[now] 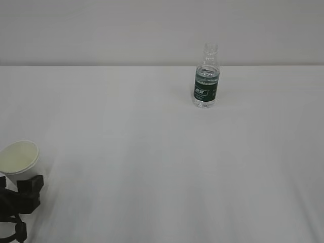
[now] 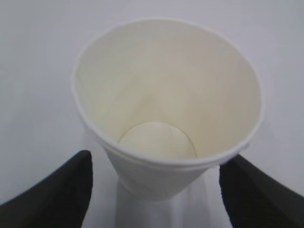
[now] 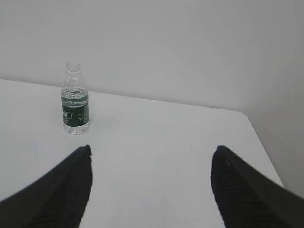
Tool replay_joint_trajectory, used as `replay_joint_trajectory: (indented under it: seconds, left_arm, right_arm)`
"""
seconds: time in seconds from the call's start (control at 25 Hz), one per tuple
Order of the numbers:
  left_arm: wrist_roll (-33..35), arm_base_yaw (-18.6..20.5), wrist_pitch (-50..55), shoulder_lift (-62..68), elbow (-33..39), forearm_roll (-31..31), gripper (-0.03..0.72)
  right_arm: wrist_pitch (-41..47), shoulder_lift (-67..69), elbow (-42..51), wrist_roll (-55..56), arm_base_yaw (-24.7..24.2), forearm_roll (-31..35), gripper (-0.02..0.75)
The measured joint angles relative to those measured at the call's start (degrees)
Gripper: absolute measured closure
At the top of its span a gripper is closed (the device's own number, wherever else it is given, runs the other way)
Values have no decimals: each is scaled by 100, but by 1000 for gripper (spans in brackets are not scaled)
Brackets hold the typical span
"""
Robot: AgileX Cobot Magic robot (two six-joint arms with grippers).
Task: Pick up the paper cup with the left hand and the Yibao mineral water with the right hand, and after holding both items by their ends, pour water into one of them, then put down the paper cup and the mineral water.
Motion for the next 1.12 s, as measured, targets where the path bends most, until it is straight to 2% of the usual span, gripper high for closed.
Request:
replay_joint_trajectory:
  seconds: [1.12]
  left_arm:
    - [6,0,-8,260,-205,-445,92]
  right_arm:
    - [144,0,0,-2,0,0,146]
